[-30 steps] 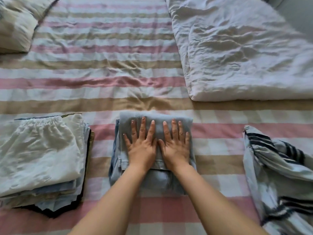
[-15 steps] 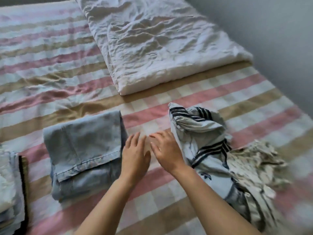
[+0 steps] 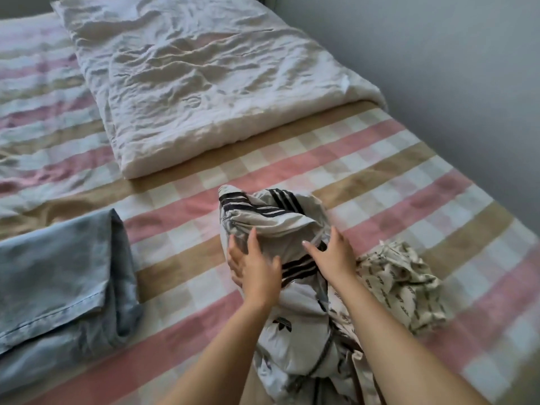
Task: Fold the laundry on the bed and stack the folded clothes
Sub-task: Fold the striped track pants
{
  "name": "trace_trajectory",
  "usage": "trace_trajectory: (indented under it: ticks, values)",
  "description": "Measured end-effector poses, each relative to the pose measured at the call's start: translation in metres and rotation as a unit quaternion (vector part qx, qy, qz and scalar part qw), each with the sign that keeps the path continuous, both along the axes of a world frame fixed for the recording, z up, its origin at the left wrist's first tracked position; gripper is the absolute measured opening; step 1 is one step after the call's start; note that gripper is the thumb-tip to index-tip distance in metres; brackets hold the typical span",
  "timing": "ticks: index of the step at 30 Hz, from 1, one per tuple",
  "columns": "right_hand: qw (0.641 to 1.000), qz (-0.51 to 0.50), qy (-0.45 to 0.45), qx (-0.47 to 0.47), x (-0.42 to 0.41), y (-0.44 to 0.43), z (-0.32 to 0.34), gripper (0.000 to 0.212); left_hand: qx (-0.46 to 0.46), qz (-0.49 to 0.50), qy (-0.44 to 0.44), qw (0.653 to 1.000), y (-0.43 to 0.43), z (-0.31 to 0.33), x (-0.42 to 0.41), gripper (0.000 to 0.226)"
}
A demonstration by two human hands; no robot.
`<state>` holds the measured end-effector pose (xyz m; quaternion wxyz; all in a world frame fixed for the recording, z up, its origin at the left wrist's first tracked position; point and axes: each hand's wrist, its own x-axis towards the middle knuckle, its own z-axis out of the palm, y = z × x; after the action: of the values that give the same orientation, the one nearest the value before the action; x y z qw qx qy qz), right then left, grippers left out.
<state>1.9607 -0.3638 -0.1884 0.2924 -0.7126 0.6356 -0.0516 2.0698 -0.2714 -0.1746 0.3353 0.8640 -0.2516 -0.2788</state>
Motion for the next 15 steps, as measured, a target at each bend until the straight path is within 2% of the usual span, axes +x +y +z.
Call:
trace_trajectory:
  ticks: [3,4,5,7,9,13,15]
  values:
    - [0.996,-0.039,-0.080,0.004,0.013,0.000,-0.009,0.035,0.019,0.114,0.025,0.993,-0.007,-0.010,0.018,0.080]
    - [0.992,-0.059,-0.114,0.006,0.016,0.004,-0.009,0.020,0.029,0.135,0.034,0.990,-0.005,-0.016,0.024,0.081]
    - [0.987,-0.072,-0.140,0.004,0.018,0.008,-0.009,0.015,0.027,0.147,0.054,0.987,-0.001,-0.020,0.028,0.076]
    - [0.982,-0.069,-0.173,-0.009,0.022,0.018,-0.003,0.033,-0.017,0.155,0.116,0.981,0.010,-0.024,0.034,0.048]
    - [0.979,-0.046,-0.197,-0.020,0.027,0.035,0.013,0.037,-0.070,0.162,0.163,0.971,0.028,-0.016,0.040,0.023]
    - [0.958,0.011,-0.285,0.015,0.037,0.084,0.059,0.016,-0.193,0.188,0.207,0.940,0.086,0.021,0.046,0.006]
    - [0.943,0.046,-0.325,0.055,0.044,0.119,0.086,0.011,-0.235,0.207,0.196,0.929,0.136,0.043,0.047,0.012]
